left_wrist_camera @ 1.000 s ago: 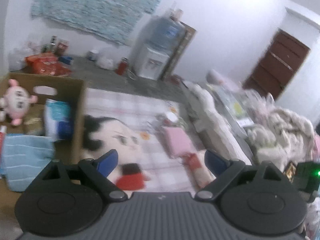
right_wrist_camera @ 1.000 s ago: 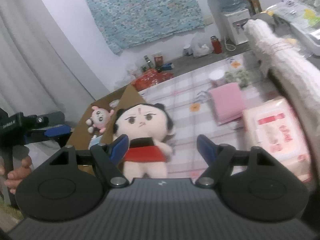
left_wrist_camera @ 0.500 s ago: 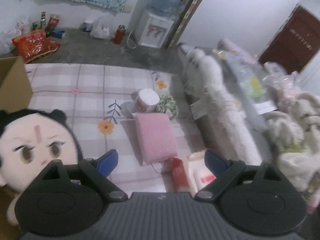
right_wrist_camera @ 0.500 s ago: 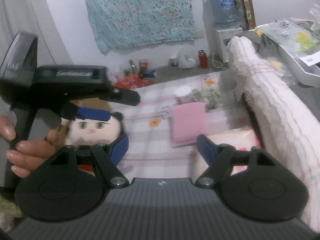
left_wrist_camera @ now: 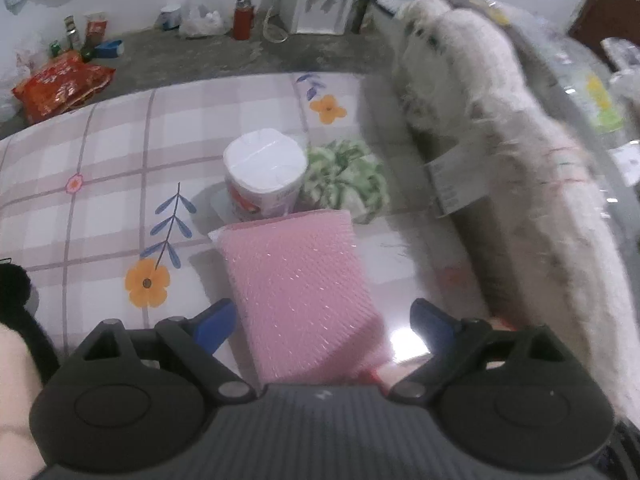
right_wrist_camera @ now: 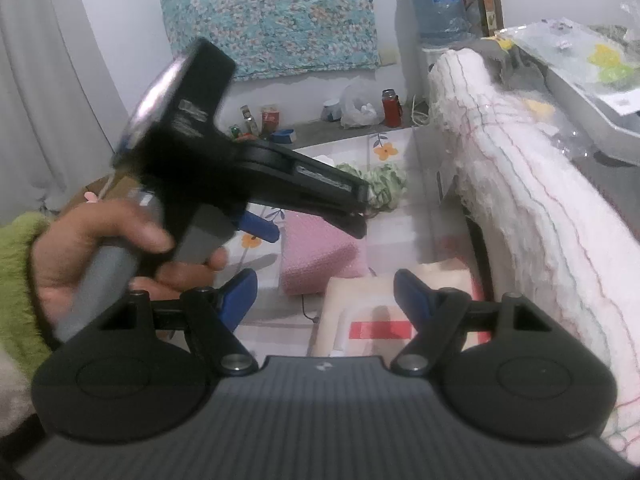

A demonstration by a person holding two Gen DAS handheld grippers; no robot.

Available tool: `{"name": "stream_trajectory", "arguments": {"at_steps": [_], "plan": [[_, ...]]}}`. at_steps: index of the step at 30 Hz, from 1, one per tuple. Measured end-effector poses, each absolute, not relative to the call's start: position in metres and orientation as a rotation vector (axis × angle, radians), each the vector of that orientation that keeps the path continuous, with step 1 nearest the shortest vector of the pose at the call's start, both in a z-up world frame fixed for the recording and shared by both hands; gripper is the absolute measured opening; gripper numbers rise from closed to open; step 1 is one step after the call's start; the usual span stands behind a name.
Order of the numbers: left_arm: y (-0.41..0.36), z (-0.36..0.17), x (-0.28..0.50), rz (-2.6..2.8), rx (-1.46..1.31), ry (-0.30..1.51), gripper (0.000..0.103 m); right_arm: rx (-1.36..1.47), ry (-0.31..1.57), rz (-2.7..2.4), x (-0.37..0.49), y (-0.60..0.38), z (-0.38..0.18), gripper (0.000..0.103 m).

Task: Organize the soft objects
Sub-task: 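Grasp the pink mesh pad with the left tool while the right tool grasps the green scrunchie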

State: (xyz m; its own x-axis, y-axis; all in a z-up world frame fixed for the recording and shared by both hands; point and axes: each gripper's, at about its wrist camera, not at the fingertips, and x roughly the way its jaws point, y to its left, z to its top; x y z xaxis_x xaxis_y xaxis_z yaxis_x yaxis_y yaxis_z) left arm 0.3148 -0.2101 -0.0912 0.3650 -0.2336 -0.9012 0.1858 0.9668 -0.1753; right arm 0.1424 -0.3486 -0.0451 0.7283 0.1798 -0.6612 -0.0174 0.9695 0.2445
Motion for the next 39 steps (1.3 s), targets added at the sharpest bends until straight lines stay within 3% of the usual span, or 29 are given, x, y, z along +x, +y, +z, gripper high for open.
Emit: {"name": "stream_trajectory", "arguments": {"at_steps": [12, 16, 22, 32, 39], "plan": [[-0.213, -0.114, 0.336, -0.182, -0.073, 1.218, 0.098, 0.275, 0.748, 0.124, 0.139, -0.353, -0.055, 0.077], [-0.212, -0.113, 0.334, -0.172, -0.031, 1.185, 0.085, 0.273, 0.741, 0.125, 0.137, -0.352, -0.055, 0.077], [-0.187, -0.106, 0.328, -0.178, -0.102, 1.183, 0.082, 0.278, 0.734, 0.122, 0.136, -0.352, -0.051, 0.077], [-0.131, -0.029, 0.280, -0.264, -0.207, 0.984, 0.081, 0.194, 0.699, 0.097, 0.148, -0.348, -0.017, 0.077], [-0.093, 0.012, 0.237, -0.317, -0.289, 0.847, 0.081, -0.051, 0.789, 0.227, 0.226, -0.338, -0.008, 0.079]]}}
